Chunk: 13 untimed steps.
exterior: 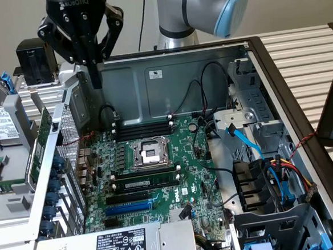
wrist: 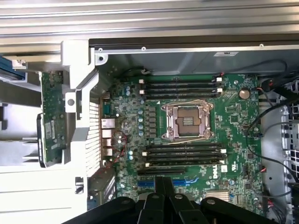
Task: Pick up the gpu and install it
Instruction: 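Reach for the gpu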
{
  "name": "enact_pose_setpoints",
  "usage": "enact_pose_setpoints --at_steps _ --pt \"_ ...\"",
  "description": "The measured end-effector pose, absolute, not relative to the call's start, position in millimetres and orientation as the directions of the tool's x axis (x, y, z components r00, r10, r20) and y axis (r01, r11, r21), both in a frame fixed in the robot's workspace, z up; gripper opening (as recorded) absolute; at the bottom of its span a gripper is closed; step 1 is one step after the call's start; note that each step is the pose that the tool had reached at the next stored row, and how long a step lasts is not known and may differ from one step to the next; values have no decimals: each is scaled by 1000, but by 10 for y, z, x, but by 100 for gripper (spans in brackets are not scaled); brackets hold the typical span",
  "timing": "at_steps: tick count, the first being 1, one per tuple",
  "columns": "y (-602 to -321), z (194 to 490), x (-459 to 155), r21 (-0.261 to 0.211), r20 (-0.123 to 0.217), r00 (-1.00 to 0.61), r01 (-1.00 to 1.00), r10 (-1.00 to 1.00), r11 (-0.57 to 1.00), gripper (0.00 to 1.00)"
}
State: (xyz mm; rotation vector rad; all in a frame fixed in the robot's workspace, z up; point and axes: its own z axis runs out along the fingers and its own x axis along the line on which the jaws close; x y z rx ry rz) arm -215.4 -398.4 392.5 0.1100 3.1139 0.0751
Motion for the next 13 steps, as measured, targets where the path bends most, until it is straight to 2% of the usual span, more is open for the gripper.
enact_pose_setpoints --at_steps 13 --pt "-3805 3925 -2649 49 -23 -997 70 71 996 11"
